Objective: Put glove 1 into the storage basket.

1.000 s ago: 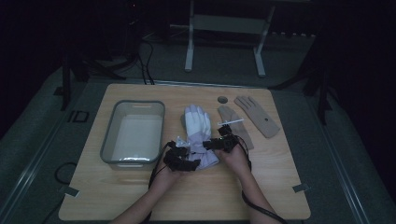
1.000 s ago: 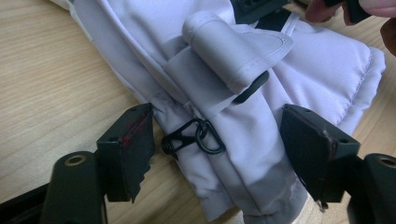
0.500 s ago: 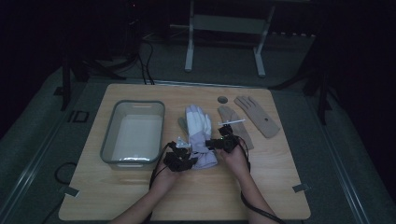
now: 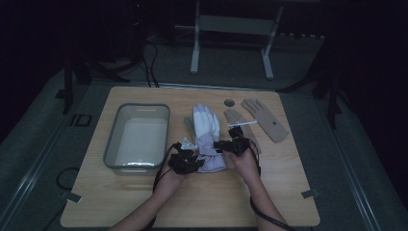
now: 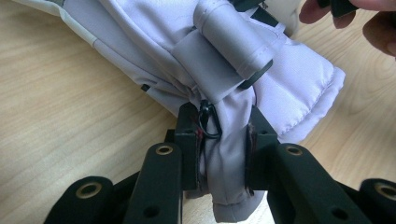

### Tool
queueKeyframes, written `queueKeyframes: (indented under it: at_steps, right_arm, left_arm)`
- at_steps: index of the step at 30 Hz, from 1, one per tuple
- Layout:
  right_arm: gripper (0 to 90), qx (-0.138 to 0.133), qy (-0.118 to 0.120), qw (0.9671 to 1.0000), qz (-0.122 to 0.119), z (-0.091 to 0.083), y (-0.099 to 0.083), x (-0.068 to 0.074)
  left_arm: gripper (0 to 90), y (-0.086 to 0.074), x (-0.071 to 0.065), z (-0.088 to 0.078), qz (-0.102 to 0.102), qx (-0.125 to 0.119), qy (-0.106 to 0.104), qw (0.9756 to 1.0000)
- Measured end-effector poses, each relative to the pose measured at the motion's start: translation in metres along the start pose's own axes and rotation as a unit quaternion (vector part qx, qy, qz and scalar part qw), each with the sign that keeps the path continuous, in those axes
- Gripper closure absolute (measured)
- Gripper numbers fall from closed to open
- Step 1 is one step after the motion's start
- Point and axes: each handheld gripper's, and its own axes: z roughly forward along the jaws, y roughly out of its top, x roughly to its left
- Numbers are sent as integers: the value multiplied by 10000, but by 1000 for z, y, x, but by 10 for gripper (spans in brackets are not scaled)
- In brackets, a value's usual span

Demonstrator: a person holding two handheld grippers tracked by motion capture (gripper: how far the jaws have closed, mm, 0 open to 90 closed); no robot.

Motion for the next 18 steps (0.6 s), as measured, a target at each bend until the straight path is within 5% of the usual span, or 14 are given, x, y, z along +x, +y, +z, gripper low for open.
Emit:
queueKeyframes:
  at_steps: [18]
  right_arm:
    - [796,-531,62,9984,-156,-45,33,27]
  left_arm:
    - [733,40,3,-49,366,-251,-189,9988]
